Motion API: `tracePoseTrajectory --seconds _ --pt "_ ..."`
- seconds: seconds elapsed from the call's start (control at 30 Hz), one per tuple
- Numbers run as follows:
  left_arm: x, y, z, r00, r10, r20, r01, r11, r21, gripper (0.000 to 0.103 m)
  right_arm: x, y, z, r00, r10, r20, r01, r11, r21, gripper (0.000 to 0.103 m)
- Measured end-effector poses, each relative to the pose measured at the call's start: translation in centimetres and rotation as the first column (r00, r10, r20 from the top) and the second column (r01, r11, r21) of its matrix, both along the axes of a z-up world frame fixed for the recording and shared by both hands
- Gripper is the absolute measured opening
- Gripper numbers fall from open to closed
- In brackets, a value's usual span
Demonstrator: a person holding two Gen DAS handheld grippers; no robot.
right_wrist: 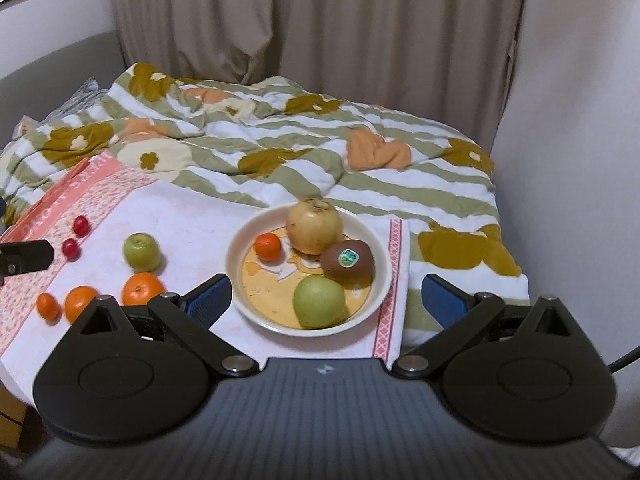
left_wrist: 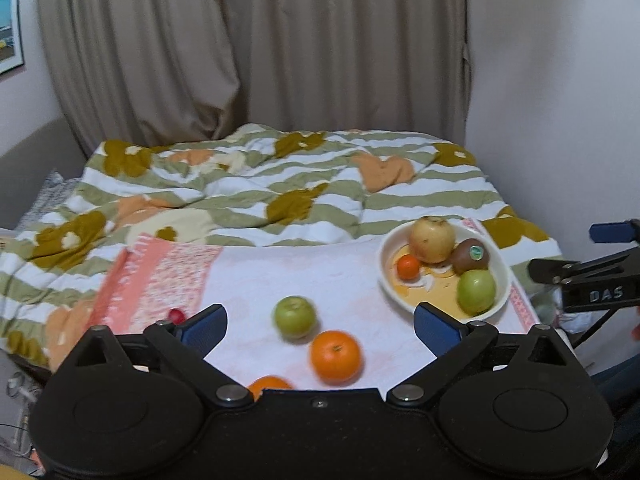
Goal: Organize fruits
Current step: 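Pull both tools back from the bowl toward the loose fruits, then move the left tool to a small mandarin while the right tool approaches a large orange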
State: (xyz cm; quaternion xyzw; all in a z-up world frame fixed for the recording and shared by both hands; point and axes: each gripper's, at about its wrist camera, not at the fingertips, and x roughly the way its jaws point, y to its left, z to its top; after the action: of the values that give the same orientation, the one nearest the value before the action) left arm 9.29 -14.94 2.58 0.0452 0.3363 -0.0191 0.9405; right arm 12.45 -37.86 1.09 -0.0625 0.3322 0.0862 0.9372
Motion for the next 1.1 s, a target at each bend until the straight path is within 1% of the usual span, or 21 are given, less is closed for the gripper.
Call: tracePoseTrajectory --seconds 0.2,0.33,0.43,0.6,0.77,0.87,1.0,1.1 --pt "-2.7 4.4 -0.4 0.999 0.035 -0.002 -0.035 0.999 0.002 0.103 -1.9 2.5 0.4 1.0 0.029 -0.005 -0.028 0.998 0.063 0.103" --pt "-4.0 7.5 -1.3 1.0 0.024 -0.009 -0.024 1.0 -0.006 0.103 -3.4 5.1 0.4 0.999 0.035 -0.013 -0.034 0.995 0.091 0.103" --pt "-4.6 9.7 -2.1 1.0 0.008 -0.011 -0.008 1.0 0.008 0.103 -4.2 7.5 0.0 1.0 0.027 -0.016 -0.025 0.995 0.097 0.103" --pt "-4.6 13.0 -3.4 0.999 -0.039 -0.026 0.04 0.999 0.026 0.103 -4.8 11.2 -0.9 0.999 -0.008 -0.039 0.012 0.995 0.103 0.103" --pt "-3.9 15.6 -5.3 0.994 -0.088 -0.058 0.089 0.996 0.016 0.102 -5.2 14.4 -2.6 0.997 -0.041 -0.065 0.047 0.994 0.093 0.103" --pt "-3.3 16.8 -6.5 0.989 -0.124 -0.078 0.125 0.992 0.011 0.101 -5.4 16.0 -3.8 0.995 -0.053 -0.081 0.061 0.993 0.1 0.103" --pt "-2.6 18.3 -8.0 0.979 -0.183 -0.085 0.185 0.983 0.006 0.1 -5.2 17.9 -5.7 0.993 -0.052 -0.104 0.064 0.991 0.117 0.103" --pt "-2.2 18.6 -9.3 0.968 -0.231 -0.099 0.233 0.972 0.008 0.095 -5.2 19.2 -6.9 0.994 -0.03 -0.104 0.043 0.992 0.121 0.103"
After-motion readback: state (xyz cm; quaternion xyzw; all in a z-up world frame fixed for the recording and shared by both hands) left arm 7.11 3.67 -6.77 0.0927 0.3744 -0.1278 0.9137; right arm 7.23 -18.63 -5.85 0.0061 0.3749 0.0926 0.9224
